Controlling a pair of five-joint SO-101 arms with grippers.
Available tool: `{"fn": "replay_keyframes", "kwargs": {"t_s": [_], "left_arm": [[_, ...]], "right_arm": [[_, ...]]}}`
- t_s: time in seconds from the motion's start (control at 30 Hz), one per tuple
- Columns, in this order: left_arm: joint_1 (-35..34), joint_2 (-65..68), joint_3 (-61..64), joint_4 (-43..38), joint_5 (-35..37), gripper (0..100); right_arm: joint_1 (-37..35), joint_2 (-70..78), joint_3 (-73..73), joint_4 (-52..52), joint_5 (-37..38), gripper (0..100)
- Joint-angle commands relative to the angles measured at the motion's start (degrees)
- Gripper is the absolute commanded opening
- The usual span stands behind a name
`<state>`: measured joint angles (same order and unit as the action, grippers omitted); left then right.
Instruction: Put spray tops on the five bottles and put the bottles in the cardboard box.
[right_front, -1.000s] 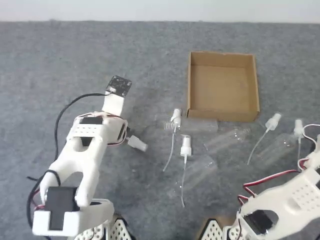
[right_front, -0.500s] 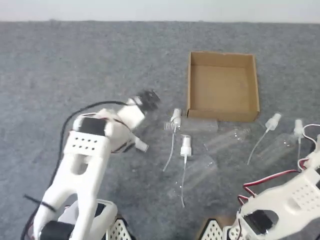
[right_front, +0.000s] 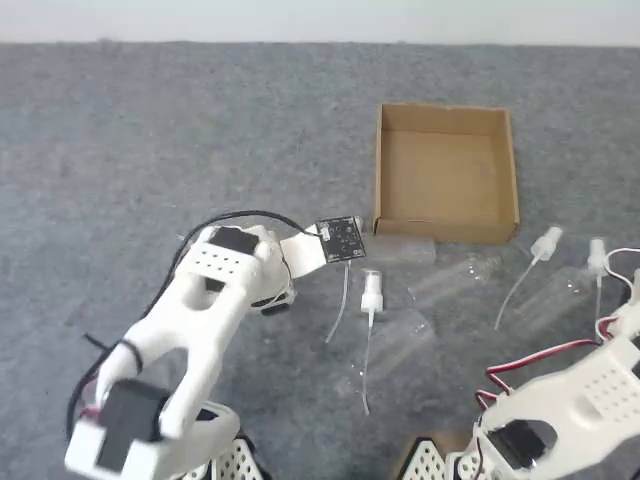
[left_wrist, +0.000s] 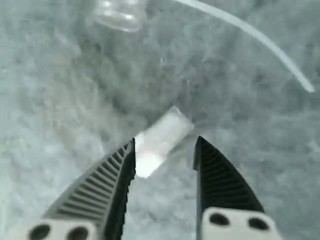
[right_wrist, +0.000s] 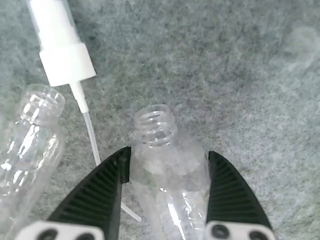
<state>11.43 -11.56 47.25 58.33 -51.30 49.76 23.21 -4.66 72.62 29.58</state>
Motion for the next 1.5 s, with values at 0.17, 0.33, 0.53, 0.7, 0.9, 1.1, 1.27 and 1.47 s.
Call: {"fn": "replay_keyframes", "kwargs": {"t_s": [0.17, 0.33, 0.53, 0.7, 0.9, 1.1, 1.27, 1.47], "left_arm": [[-0.26, 6.07, -2.51, -7.21, 3.34, 14], [-0.26, 5.71, -2.51, -7.03, 16.09, 2], [-1.93, 2.64, -2.15, -7.12, 43.52, 1], [-6.59, 2.55, -2.42, -10.55, 51.60, 1], [-6.86, 2.55, -5.67, -8.62, 53.01, 1], [-6.42, 2.11, -5.23, -9.05, 59.87, 1], [-6.24, 2.37, -1.27, -12.57, 61.98, 1], [-5.27, 2.11, -0.04, -14.68, 62.07, 1]], "right_arm": [[-0.92, -0.92, -2.11, 0.48, 1.05, 14.0], [-0.75, -0.92, -2.11, 0.48, 1.05, 13.9], [-0.92, -0.92, -2.11, 0.48, 1.05, 13.9], [-0.92, -0.92, -2.02, 0.48, 3.96, 13.8], [-1.01, -1.01, -2.02, 0.57, 4.57, 14.0], [-1.54, -0.92, -2.11, 0.48, 5.54, 13.7], [-1.71, -0.92, -2.02, 0.48, 9.32, 13.7], [-1.63, -0.92, -2.11, 1.80, 9.41, 14.0]]}}
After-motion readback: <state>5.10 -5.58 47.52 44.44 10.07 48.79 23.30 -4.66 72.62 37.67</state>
